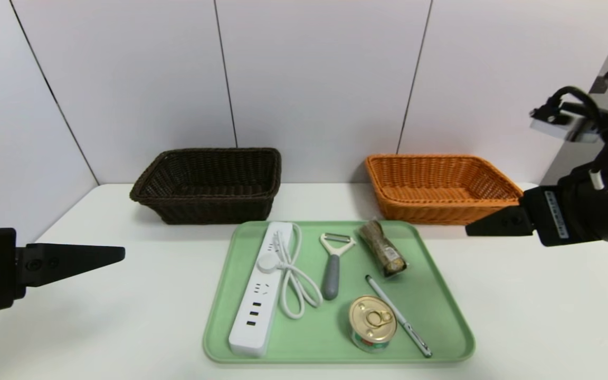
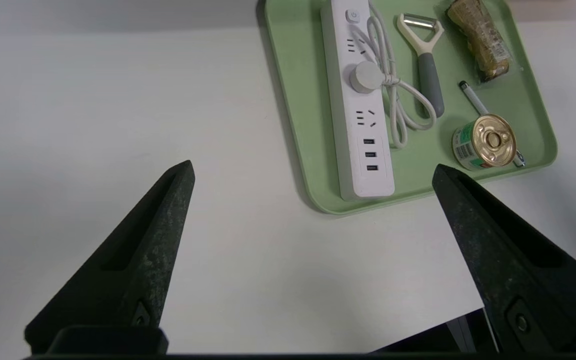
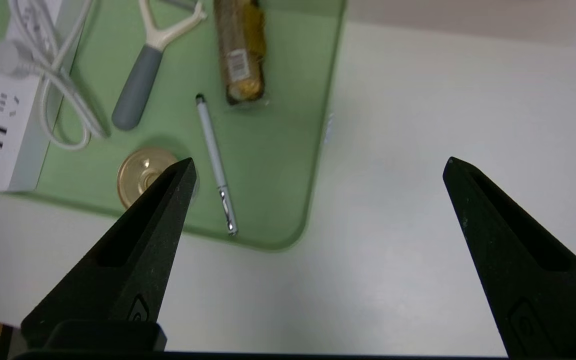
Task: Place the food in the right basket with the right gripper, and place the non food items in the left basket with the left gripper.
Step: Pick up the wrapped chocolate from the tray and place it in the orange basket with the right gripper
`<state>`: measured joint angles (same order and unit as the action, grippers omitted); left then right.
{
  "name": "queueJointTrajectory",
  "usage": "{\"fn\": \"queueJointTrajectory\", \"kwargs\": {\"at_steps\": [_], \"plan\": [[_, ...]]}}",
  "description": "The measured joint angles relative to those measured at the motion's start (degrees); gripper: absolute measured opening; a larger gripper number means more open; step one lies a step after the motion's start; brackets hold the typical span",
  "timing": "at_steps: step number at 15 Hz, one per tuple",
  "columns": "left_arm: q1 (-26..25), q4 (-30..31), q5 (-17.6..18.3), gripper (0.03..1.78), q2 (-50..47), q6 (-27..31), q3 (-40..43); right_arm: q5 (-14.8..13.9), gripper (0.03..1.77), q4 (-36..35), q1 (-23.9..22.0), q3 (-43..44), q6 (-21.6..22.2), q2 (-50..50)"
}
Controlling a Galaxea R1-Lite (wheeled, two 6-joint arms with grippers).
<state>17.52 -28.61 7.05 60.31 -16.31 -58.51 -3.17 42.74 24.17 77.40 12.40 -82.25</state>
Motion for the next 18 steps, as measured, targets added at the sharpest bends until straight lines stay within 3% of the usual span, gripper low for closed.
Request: {"fn": "queueJointTrajectory", "kwargs": {"at_steps": [2, 4, 8, 10, 18], "plan": [[1.4, 0.0, 0.1, 1.69, 1.1, 0.2, 0.1, 2.2, 1.71, 1.8, 3.5, 0.7, 0.0, -3.1], [2.2, 0.0, -0.2, 1.69, 2.4, 0.2, -0.3, 1.8, 1.71, 2.0, 6.1, 2.3, -0.1, -6.6], [2.4, -0.2, -4.7, 1.69, 5.0, 0.5, -1.2, -6.1, 1.71, 1.5, 9.6, 6.6, 2.9, -15.7], [2.9, -0.1, -5.0, 1.69, 5.6, 0.5, -1.6, -10.0, 1.71, -1.1, 10.1, 8.6, 4.0, -20.5], [3.5, -0.1, -5.0, 1.69, 6.0, 0.6, -3.0, -11.3, 1.71, -4.7, 9.7, 16.3, 7.1, -34.8]]}}
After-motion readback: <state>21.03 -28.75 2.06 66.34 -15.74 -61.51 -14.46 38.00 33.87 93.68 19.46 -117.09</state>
